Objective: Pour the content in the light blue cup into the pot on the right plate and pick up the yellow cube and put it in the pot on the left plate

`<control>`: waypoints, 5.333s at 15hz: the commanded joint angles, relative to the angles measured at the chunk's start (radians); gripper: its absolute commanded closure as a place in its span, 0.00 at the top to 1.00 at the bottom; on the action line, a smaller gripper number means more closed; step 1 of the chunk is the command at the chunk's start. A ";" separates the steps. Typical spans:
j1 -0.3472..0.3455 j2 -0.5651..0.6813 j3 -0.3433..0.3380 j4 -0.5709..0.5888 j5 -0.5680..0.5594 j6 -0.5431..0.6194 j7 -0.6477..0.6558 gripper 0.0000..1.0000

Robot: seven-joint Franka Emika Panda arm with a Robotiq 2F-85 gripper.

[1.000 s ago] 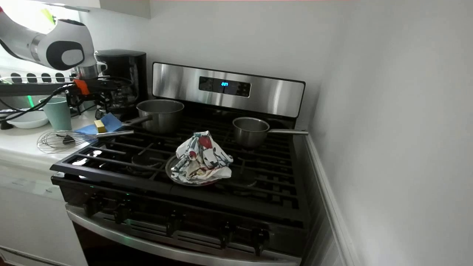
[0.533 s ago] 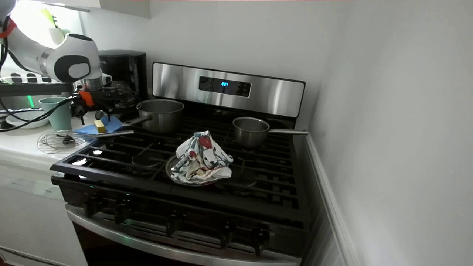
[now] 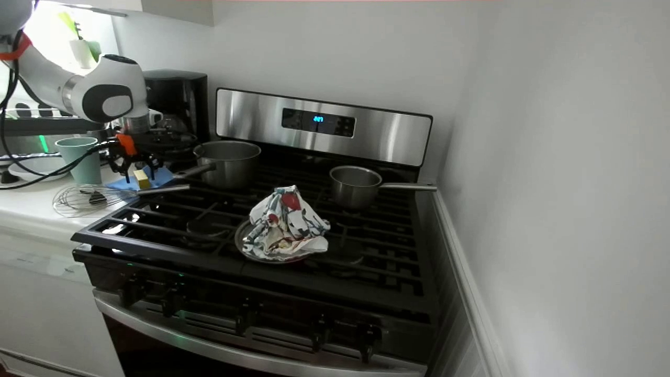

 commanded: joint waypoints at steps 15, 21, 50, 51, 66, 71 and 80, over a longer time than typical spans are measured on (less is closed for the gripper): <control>-0.010 -0.221 -0.043 -0.058 -0.090 0.002 0.106 0.08; -0.023 -0.376 -0.139 -0.115 -0.231 0.007 0.339 0.08; -0.125 -0.007 -0.183 0.276 -0.150 -0.107 0.424 0.08; -0.132 0.016 -0.174 0.299 -0.129 -0.115 0.403 0.08; -0.154 0.093 -0.167 0.428 -0.128 -0.277 0.421 0.84; -0.162 0.020 -0.164 0.398 -0.100 -0.282 0.429 1.00; -0.137 -0.123 -0.213 0.396 -0.058 -0.506 0.738 1.00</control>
